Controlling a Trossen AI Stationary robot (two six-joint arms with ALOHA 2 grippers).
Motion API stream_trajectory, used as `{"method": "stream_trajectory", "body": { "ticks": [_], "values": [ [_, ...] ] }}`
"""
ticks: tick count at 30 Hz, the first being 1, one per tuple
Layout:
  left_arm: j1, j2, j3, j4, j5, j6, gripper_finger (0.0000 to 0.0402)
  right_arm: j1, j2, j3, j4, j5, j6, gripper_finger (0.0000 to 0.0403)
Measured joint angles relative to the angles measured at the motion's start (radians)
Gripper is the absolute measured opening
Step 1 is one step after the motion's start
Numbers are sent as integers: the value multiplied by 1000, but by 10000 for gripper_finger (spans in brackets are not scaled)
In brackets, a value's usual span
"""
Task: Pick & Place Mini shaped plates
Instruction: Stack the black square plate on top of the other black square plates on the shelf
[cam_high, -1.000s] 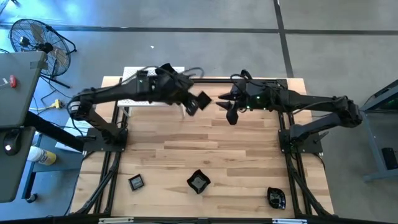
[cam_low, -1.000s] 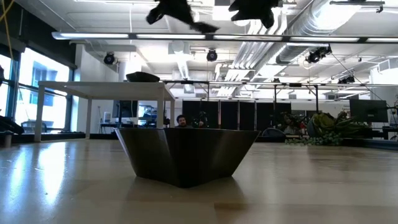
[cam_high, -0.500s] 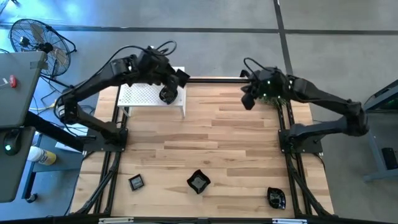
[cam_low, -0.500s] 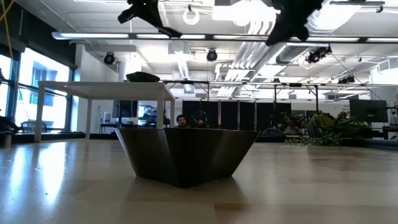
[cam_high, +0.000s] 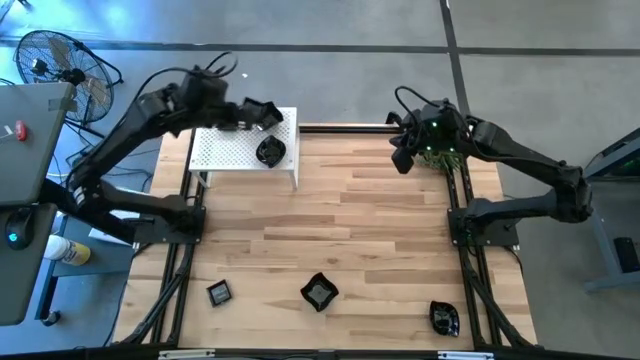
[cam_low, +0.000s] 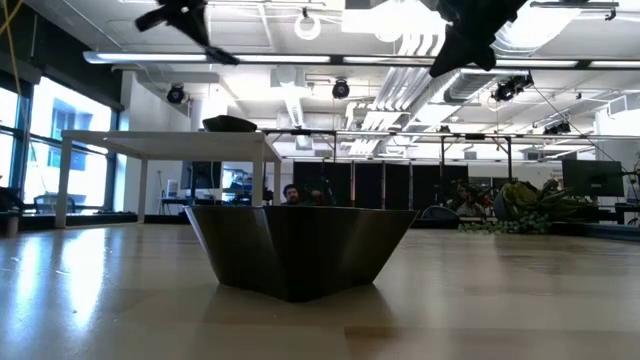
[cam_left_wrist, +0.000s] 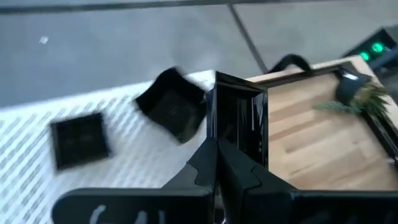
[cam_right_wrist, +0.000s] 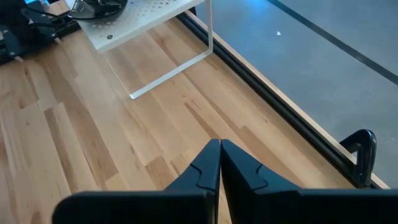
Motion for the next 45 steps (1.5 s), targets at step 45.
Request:
{"method": "stream_trajectory", "body": {
  "ticks": [45],
  "values": [
    [361, -184, -506, 254, 14, -38, 0, 1, 0, 0, 58, -28, -27, 2]
  ]
}}
